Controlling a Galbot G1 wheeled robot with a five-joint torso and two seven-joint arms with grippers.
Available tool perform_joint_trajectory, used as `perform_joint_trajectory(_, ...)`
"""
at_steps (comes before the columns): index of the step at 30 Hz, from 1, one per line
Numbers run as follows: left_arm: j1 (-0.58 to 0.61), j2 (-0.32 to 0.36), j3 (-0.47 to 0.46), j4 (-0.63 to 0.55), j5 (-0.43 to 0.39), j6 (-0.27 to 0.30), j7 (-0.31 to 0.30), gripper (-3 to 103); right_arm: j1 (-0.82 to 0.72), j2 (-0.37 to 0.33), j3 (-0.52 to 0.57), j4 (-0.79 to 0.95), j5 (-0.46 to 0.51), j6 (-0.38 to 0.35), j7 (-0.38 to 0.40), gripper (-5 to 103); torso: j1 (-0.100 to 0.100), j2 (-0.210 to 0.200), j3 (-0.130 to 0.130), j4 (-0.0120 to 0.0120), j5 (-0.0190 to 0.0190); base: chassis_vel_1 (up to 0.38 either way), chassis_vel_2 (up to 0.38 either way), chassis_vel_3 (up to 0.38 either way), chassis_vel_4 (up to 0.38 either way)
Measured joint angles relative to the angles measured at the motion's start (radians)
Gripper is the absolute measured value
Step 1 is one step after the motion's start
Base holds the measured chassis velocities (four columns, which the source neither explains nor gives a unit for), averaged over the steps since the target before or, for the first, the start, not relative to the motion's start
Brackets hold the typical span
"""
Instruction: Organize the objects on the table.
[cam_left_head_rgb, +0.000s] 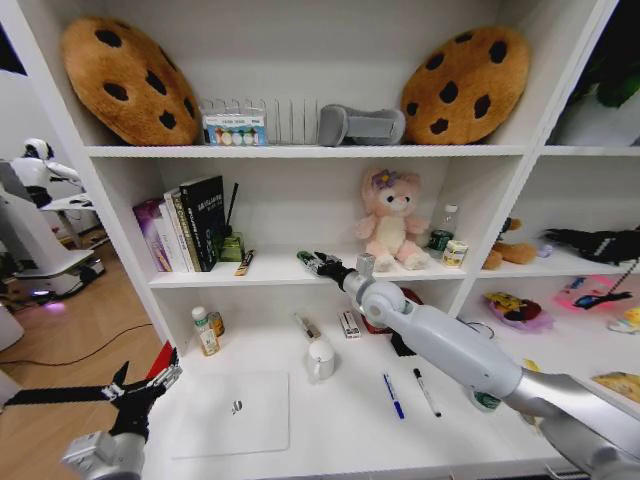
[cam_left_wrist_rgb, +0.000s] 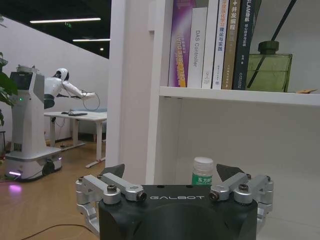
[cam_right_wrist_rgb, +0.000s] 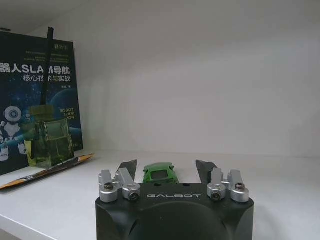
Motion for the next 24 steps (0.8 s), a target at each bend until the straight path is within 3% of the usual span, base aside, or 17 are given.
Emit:
perform_joint_trajectory(1,0.0,-0.002,0.0,0.001,0.0,0.0,0.0,100,0.0,-0.003,0.005,0.011,0.003,-0.001,0.003,75,0.0,0.0,0.0,0.0001,0.0,0.0,0.0,0.0,0.0)
perform_joint_trajectory(3,-0.001,-0.003,0.001,0.001,0.0,0.0,0.0,100,0.0,-0.007,0.011,0.027,0.007,-0.002,0.006,75,0.0,0.0,0.0,0.0001,0.0,0.0,0.0,0.0,0.0)
perform_joint_trajectory(7,-0.006,-0.004,0.005,0.002,0.001,0.0,-0.001,100,-0.015,-0.049,0.058,0.126,0.019,-0.008,0.016,95,0.0,0.0,0.0,0.0003,0.0,0.0,0.0,0.0,0.0)
perform_joint_trajectory(8,-0.006,-0.004,0.005,0.002,0.001,0.0,-0.001,100,-0.015,-0.049,0.058,0.126,0.019,-0.008,0.016,95,0.0,0.0,0.0,0.0003,0.0,0.0,0.0,0.0,0.0)
perform_joint_trajectory(13,-0.011,-0.007,0.006,0.008,0.002,0.0,-0.002,100,-0.191,-0.2,0.22,0.346,-0.002,-0.018,0.01,100,0.0,0.0,0.0,-0.0004,0.0003,0.0,0.0,0.0,0.0)
perform_joint_trajectory(14,-0.011,-0.007,0.006,0.008,0.002,0.0,-0.002,100,-0.191,-0.2,0.22,0.346,-0.002,-0.018,0.01,100,0.0,0.0,0.0,-0.0004,0.0003,0.0,0.0,0.0,0.0)
perform_joint_trajectory(18,-0.014,-0.009,0.006,0.011,0.002,0.0,-0.004,100,-0.478,-0.329,0.498,0.511,-0.074,-0.018,-0.013,100,0.0,0.0,0.0,-0.0001,0.0001,0.0,0.0,0.0,0.0)
perform_joint_trajectory(19,-0.014,-0.009,0.006,0.011,0.002,0.0,-0.004,100,-0.478,-0.329,0.498,0.511,-0.074,-0.018,-0.013,100,0.0,0.0,0.0,-0.0001,0.0001,0.0,0.0,0.0,0.0)
perform_joint_trajectory(22,-0.017,-0.013,0.009,0.011,0.004,0.0,-0.004,100,-0.787,-0.372,0.72,0.6,-0.177,0.006,-0.01,100,0.0,0.0,0.0,-0.0007,0.0001,0.0,0.0,0.0,0.0)
perform_joint_trajectory(24,-0.016,-0.017,0.009,0.011,0.006,0.0,-0.004,100,-0.852,-0.369,0.751,0.612,-0.209,0.017,0.004,100,0.0,0.0,0.0,-0.0006,0.0,0.0,0.0,0.0,0.0)
